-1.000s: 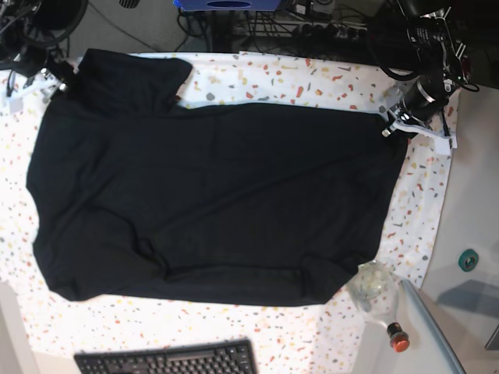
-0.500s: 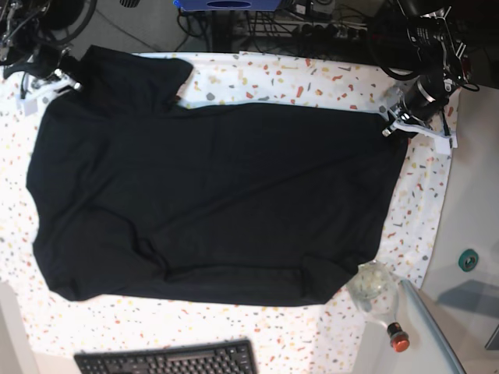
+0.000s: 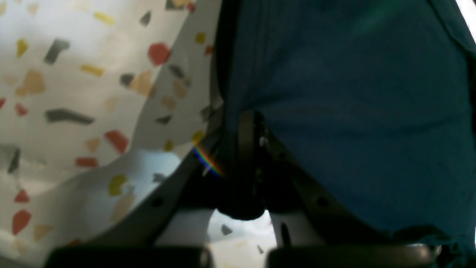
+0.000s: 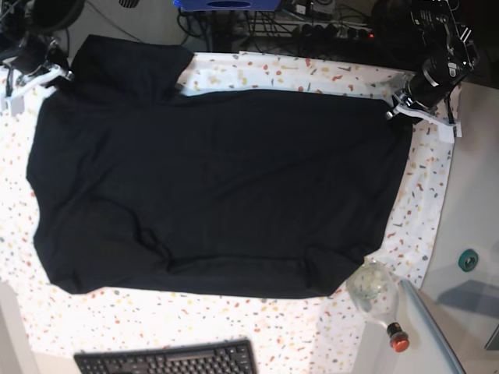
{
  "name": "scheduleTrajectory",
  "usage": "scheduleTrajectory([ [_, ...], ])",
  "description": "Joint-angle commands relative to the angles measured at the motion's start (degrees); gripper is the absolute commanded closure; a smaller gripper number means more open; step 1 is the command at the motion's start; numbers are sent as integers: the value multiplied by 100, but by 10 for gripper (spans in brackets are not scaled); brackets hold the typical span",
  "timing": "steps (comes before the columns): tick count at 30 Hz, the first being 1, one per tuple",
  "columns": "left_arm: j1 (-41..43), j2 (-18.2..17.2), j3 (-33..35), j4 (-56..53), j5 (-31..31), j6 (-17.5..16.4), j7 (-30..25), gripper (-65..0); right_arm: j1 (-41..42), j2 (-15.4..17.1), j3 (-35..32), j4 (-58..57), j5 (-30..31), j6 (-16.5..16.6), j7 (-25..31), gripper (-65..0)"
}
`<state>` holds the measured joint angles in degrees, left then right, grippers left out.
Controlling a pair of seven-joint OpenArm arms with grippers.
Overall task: Layout the t-shirt on the table in an organized manner, then fold the t-shirt properly
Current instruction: 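Hold the shirt collar edge with both grippers and tug it taut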
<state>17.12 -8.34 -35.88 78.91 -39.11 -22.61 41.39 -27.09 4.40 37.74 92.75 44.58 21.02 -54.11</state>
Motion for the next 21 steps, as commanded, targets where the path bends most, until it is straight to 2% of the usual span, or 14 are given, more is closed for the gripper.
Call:
scheduleTrajectory([
  [1,-29,-58,-12,43,-76,-38,-90,0,-12,83,37,127,57,13,44,0],
  [8,-20,-41,-65,16,-93,-29,-90,0,-56,74,37,127,57,4,-53,0],
  [14,138,-23,-12,553,-119,560,244,0,-47,171,37,452,57,4,-211,0],
  [21,85,82,-56,517,-93,604,226,0,120,399,152,189,57,-5,-211,0],
])
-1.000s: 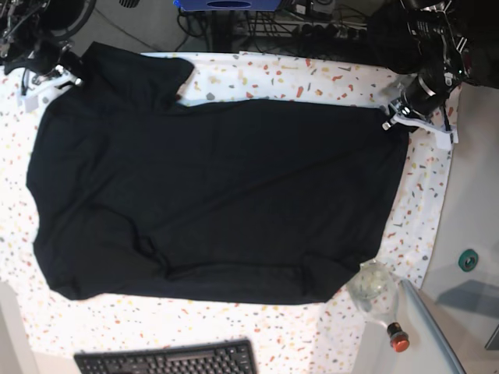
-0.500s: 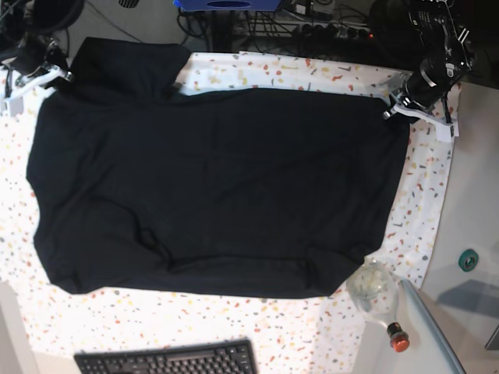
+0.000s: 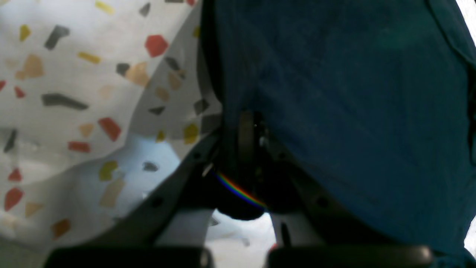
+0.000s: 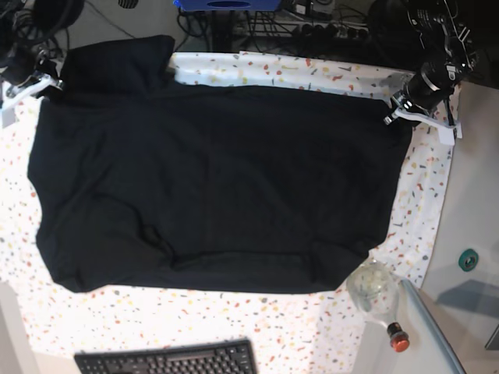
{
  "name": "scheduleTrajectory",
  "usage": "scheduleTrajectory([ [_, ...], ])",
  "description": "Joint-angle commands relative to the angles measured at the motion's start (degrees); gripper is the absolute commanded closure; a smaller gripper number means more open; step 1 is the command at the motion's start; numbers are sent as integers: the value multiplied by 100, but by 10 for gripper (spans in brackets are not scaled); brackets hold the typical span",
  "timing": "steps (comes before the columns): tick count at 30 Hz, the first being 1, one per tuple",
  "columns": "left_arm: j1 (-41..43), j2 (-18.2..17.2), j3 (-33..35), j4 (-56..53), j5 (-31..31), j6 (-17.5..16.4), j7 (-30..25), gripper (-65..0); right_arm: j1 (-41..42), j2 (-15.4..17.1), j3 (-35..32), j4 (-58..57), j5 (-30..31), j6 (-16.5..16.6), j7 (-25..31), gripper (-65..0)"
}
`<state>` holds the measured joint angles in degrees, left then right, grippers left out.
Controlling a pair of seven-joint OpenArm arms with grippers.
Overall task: Layout the t-shirt on the table in an organized manner, then fold the t-shirt properly
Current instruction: 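Hold the shirt collar edge with both grippers and tug it taut, then lift the shirt edge with both grippers and fold it toward the hem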
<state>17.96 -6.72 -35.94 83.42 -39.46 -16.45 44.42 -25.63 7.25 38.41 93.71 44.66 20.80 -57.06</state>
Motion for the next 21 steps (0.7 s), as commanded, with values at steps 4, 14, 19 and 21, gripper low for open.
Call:
scheduleTrajectory([
  [4,46,-80,-14,32,-67,-12,-69,0,-9,177,216,22,48,17,75,0],
  [14,2,87,-58,630,-84,-12,283,0,325,177,181,84,48,52,-496,0],
  [19,-393,96,-6,595,-93,-4,424,0,985,431,-83,-74,30,17,-831,0],
  [21,-560,96,-6,498,-93,-4,424,0,1336,599,-364,-373,13,17,-831,0],
])
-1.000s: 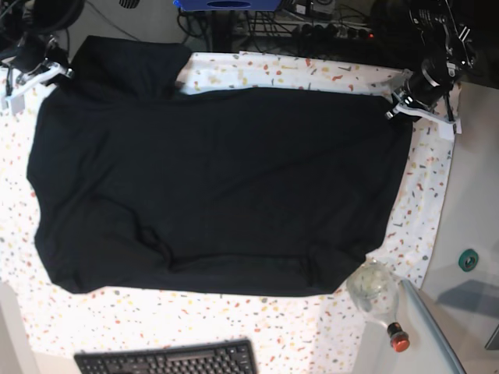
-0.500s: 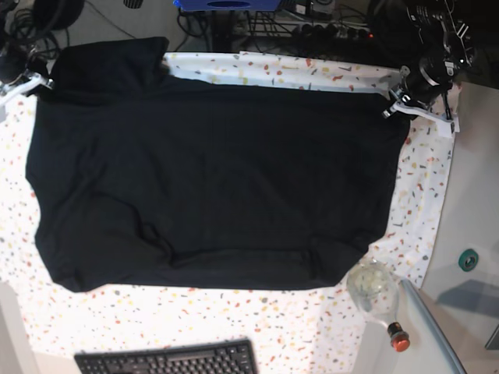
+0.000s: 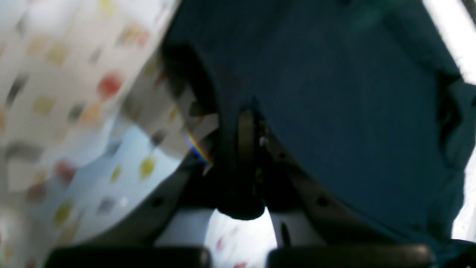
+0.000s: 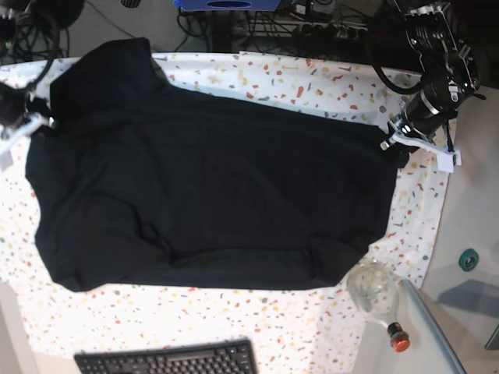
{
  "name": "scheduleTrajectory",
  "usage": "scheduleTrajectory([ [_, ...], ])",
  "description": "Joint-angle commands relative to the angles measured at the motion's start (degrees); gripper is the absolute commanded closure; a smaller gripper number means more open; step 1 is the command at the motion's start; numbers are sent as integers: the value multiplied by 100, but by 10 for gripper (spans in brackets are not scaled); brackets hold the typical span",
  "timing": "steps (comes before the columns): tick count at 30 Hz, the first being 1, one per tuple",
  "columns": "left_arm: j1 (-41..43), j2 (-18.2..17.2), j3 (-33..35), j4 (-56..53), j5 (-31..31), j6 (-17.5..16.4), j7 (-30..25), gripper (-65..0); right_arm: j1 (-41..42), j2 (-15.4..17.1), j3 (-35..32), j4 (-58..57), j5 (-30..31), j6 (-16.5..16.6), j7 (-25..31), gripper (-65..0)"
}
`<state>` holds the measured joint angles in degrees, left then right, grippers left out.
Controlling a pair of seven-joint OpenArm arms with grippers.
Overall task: Layout the t-shirt on the table in an organized manner, then fold the t-shirt properly
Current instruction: 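Lift the shirt edge with both grippers and fold it toward the hem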
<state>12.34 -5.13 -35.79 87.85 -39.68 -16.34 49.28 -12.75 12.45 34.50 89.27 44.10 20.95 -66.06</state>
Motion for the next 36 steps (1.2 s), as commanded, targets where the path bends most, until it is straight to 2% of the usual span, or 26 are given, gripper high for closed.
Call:
scheduleTrajectory([
  [1,-87,-63,-21,-16,-71,-15,-62,0,216,113,-61,-88,8,2,70,0],
  [5,-535,-63,-21,-465,-71,-15,-62,0,919,149,-184,-651,-607,2,70,0],
  [13,-1344,-63,-21,-1388,-36,-15,-62,0,1667,122,-184,-712,-1460,2,70,0],
  [16,-1607,-72,-21,-1722,-36,-15,-79,0,1992,122,-193,-1037,-1557,19,70,0],
  [19,-1818,-90,-21,-2003,-36,-15,-88,0,2264,157,-246,-1626,-1557,19,360,0],
  [21,-1880,-90,-21,-2021,-36,-15,-88,0,2387,245,-509,-1881,-1557,19,510,0],
  [27,-1502,-116,-74,-1317,-36,-15,114,0,1913,307,-756,-1345,-1539,46,351,0],
  [36,-368,-213,-82,283,-63,-15,466,0,770,-45,-747,422,-1522,46,-123,0],
])
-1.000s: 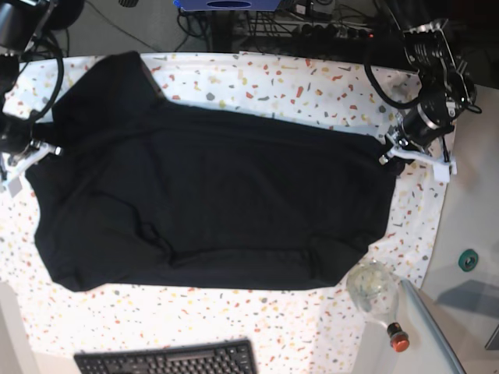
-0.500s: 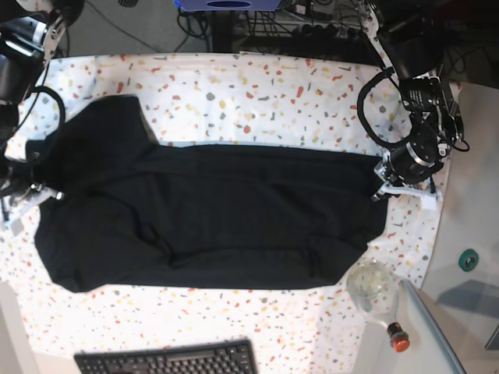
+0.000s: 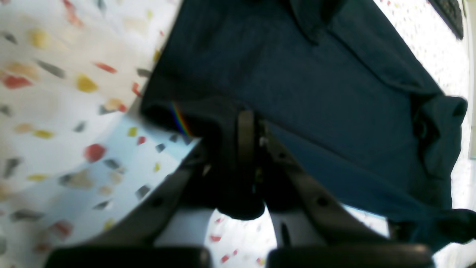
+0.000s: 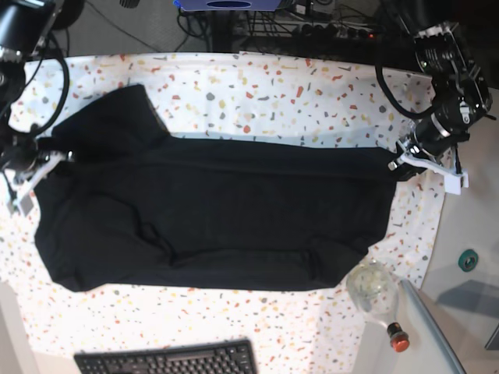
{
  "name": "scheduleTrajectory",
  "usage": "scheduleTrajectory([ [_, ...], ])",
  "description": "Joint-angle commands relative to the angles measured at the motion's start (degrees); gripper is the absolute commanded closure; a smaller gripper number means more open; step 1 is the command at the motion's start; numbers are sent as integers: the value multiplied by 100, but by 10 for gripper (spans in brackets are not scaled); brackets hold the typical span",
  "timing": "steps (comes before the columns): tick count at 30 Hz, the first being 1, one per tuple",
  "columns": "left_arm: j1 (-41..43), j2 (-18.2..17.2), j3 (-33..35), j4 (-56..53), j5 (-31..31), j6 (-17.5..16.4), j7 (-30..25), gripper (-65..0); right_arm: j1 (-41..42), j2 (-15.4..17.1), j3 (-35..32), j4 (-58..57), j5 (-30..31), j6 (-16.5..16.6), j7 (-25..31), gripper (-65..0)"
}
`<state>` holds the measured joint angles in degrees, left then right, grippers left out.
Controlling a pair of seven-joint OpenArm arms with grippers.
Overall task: Layout the t-shirt on the table in an organized manner, then fold the t-shirt properly
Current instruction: 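Lift the shirt edge with both grippers and fold it toward the hem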
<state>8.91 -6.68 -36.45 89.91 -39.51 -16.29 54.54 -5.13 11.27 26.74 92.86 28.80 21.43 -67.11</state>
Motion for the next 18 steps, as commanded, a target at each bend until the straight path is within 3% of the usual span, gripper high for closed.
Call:
scheduleTrajectory([
  [1,90,-58,-17,218,-80,-19,-70,0,-186,64,38,257,8,-2,-18,0],
  [9,309,-75,-738,464,-89,-19,-43,0,-978,-85,539,960,8,24,-36,0],
  [12,283,-84,-720,473,-89,-19,-35,0,-969,-67,539,1083,8,191,-62,0],
  [18,301,101,-386,974,-89,-19,141,0,-731,-103,513,1224,8,226,-397,0],
])
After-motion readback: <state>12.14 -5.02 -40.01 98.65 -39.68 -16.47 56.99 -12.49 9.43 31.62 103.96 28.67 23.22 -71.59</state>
